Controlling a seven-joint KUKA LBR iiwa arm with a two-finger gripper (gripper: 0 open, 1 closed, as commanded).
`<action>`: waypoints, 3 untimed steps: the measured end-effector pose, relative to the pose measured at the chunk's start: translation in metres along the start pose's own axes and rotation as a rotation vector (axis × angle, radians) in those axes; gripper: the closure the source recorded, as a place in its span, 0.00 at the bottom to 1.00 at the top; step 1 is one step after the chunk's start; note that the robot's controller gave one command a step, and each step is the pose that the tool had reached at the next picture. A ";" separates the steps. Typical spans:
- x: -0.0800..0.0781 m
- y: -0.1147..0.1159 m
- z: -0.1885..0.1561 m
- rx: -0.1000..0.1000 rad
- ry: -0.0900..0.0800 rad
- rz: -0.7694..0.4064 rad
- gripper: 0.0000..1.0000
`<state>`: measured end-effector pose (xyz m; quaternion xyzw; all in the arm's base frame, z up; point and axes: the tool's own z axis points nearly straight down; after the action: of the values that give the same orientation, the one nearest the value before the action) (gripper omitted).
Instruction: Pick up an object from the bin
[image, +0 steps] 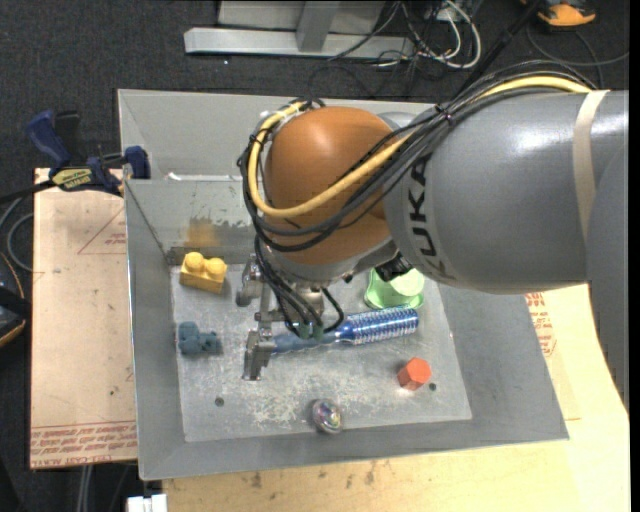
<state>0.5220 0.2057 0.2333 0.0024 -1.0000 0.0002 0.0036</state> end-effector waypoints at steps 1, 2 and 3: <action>0.034 -0.059 0.158 -0.006 -0.027 -0.191 0.00; 0.035 -0.120 0.070 0.001 -0.016 -0.114 0.00; 0.006 -0.041 0.091 -0.005 -0.011 -0.124 0.00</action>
Offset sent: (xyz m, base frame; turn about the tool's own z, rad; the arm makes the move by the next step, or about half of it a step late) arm -0.0415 -0.0612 -0.1618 -0.1953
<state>0.5159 0.1644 0.1423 0.0646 -0.9979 -0.0024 -0.0020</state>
